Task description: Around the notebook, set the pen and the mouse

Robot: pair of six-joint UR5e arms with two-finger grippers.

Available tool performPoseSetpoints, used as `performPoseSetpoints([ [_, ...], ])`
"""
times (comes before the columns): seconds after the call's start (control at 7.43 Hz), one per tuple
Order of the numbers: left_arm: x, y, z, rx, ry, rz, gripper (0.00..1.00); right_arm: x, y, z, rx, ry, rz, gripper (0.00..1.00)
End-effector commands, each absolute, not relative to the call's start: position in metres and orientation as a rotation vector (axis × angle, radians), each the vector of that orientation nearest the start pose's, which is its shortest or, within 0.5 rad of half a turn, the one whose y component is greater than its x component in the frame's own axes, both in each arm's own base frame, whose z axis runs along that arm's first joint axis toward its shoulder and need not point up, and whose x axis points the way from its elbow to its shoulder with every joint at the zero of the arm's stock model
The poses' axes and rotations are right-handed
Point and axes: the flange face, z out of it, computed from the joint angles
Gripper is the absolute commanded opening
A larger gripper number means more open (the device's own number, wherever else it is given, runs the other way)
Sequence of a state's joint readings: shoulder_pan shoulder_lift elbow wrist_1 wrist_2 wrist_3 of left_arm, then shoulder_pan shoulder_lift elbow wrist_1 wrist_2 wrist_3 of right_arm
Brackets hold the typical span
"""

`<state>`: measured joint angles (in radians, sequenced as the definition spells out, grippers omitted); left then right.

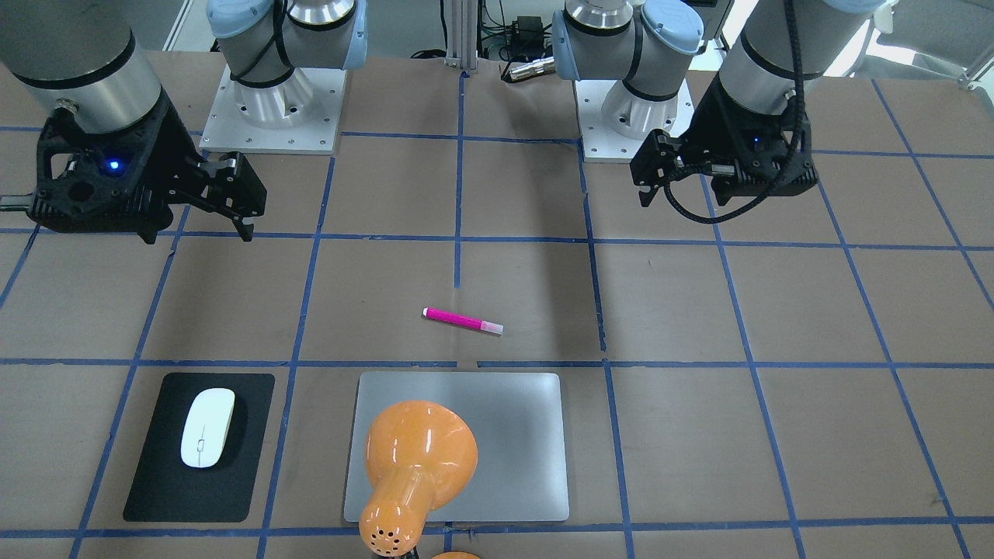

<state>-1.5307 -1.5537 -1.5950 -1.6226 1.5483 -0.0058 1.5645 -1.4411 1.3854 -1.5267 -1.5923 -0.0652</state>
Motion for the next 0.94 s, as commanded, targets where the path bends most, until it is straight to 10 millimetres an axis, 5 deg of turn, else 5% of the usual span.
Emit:
performPoseSetpoints([
  [0.0, -0.128, -0.476, 0.482, -0.03, 3.157, 0.089, 1.0, 0.129, -0.543, 0.506, -0.075, 3.159, -0.014, 1.0],
  [0.81, -0.105, -0.482, 0.475, -0.102, 3.152, 0.103, 1.0, 0.131, -0.544, 0.506, -0.082, 3.135, -0.024, 1.0],
])
